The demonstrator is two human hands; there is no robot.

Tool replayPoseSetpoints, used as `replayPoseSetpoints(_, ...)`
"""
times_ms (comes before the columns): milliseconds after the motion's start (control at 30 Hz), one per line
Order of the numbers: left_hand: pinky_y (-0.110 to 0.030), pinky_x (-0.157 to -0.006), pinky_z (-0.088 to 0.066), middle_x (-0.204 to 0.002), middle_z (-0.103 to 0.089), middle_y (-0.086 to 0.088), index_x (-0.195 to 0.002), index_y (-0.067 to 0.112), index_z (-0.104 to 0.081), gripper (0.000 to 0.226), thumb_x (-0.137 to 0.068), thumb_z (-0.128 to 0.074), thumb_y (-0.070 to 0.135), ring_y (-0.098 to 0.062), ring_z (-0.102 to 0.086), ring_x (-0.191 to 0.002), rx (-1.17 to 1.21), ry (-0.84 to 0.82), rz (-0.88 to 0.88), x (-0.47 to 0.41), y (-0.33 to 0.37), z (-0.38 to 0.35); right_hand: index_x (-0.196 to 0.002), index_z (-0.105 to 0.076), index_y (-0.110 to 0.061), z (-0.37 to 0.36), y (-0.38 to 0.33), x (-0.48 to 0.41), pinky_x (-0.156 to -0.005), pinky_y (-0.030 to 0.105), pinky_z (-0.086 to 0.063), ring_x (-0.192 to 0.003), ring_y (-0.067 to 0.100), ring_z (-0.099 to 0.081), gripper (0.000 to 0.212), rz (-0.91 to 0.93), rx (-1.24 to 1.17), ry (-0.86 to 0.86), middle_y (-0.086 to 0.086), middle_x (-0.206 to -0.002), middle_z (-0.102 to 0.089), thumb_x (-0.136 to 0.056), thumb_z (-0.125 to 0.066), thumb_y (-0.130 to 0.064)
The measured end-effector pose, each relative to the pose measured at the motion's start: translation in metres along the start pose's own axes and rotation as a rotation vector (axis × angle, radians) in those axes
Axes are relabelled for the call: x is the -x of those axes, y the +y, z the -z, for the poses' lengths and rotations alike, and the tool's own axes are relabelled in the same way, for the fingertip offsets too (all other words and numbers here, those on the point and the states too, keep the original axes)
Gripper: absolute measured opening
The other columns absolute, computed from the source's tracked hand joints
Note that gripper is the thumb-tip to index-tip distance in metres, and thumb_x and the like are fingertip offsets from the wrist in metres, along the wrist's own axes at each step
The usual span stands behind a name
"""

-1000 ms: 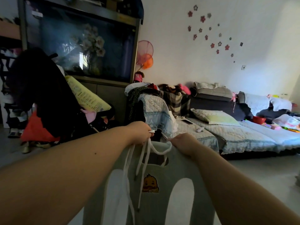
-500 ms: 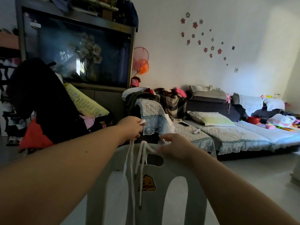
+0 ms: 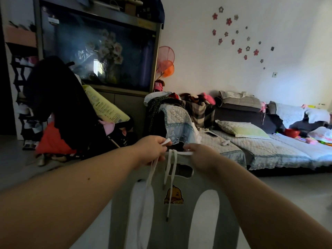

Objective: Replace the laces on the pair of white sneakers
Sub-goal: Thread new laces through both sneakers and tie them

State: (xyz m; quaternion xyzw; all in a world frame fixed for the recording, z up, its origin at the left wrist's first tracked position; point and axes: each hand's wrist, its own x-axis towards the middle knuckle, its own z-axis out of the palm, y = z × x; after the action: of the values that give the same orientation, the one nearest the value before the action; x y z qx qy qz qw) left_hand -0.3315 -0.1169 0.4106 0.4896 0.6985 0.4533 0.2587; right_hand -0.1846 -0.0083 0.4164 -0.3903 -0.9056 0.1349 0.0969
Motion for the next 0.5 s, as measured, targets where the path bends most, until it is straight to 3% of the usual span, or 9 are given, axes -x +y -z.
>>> replayPoseSetpoints(167, -0.021, -0.059, -0.044, -0.106, -0.062, 0.000, -0.119, 0.024, -0.060, 0.026, -0.100, -0.044, 0.015, -0.007, -0.059, -0.074, 0.051, -0.009, 0.006, 0.001, -0.003, -0.006, -0.142, -0.040, -0.024, -0.005, 0.006, -0.003, -0.096, 0.035, -0.042, -0.119, 0.025, -0.050, 0.061, -0.008, 0.046, -0.031, 0.008, -0.133, -0.051, -0.085, -0.057, -0.009)
replayPoseSetpoints(300, -0.025, -0.065, -0.048, -0.108, -0.061, -0.003, -0.111, 0.024, -0.059, 0.022, -0.100, -0.043, 0.013, -0.011, -0.059, -0.076, 0.141, 0.013, 0.003, 0.010, 0.002, -0.005, -0.142, -0.041, -0.024, -0.003, 0.006, 0.002, -0.089, 0.029, -0.040, -0.118, 0.024, -0.050, 0.063, -0.005, 0.007, 0.004, 0.008, -0.134, -0.051, -0.083, -0.060, -0.011)
replayPoseSetpoints(367, -0.029, -0.071, -0.050, -0.107, -0.061, -0.002, -0.110, 0.023, -0.058, 0.021, -0.100, -0.043, 0.012, -0.014, -0.061, -0.080, 0.220, 0.021, -0.007, 0.018, 0.009, -0.005, -0.142, -0.043, -0.025, 0.000, 0.004, 0.011, -0.090, 0.028, -0.038, -0.121, 0.023, -0.049, 0.061, 0.027, -0.019, 0.102, 0.006, -0.137, -0.050, -0.085, -0.059, -0.013)
replayPoseSetpoints(433, -0.036, -0.078, -0.052, -0.109, -0.064, -0.002, -0.108, 0.022, -0.060, 0.021, -0.100, -0.043, 0.012, -0.019, -0.064, -0.088, 0.287, 0.019, -0.023, 0.030, 0.020, -0.003, -0.138, -0.047, -0.024, 0.003, -0.004, 0.026, -0.093, 0.027, -0.039, -0.121, 0.020, -0.051, 0.052, 0.098, -0.160, 0.242, 0.003, -0.135, -0.053, -0.088, -0.059, -0.017)
replayPoseSetpoints(500, -0.040, -0.081, -0.052, -0.107, -0.066, -0.003, -0.101, 0.022, -0.063, 0.021, -0.099, -0.044, 0.013, -0.021, -0.064, -0.092, 0.327, -0.010, -0.042, 0.047, 0.032, -0.003, -0.130, -0.055, -0.023, 0.005, -0.016, 0.049, -0.092, 0.025, -0.046, -0.110, 0.015, -0.060, 0.041, 0.151, -0.470, 0.247, -0.001, -0.122, -0.063, -0.090, -0.062, -0.025)
